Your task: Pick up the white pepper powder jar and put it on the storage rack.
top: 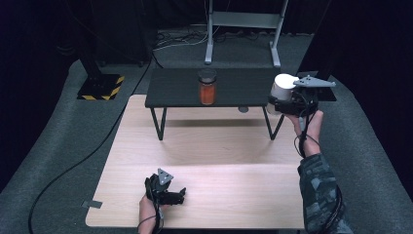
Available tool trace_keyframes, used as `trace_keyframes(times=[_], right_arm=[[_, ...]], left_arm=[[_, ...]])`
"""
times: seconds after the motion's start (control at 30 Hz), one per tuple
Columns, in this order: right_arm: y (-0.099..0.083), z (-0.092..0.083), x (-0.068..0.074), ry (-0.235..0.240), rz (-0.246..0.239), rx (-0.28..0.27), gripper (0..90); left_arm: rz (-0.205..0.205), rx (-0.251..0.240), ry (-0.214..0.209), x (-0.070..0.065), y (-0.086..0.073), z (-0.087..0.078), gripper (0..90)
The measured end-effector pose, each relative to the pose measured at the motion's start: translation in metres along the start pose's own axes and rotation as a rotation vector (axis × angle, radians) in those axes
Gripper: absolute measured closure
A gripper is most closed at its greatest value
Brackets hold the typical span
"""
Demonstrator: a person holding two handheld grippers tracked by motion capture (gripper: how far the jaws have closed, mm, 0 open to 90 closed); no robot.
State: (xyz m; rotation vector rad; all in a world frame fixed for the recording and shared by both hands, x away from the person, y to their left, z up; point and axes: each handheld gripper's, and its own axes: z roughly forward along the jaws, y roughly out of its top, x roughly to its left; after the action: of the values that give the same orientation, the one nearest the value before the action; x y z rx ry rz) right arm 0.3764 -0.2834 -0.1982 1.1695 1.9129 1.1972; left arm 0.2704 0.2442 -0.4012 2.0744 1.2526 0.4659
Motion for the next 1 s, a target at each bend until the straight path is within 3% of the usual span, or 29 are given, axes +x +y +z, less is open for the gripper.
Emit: trace_keyframes(times=[0.53, 1.0], right_arm=[[0.022, 0.009, 0.002, -0.003, -0.026, 0.010, 30.3], [0.034, 0.023, 0.002, 0.005, -0.019, 0.012, 30.3]], left_arm=[[-0.001, -0.001, 0.000, 0.000, 0.000, 0.000, 1.9], [-0.001, -0.001, 0.000, 0.000, 0.000, 0.000, 1.9]])
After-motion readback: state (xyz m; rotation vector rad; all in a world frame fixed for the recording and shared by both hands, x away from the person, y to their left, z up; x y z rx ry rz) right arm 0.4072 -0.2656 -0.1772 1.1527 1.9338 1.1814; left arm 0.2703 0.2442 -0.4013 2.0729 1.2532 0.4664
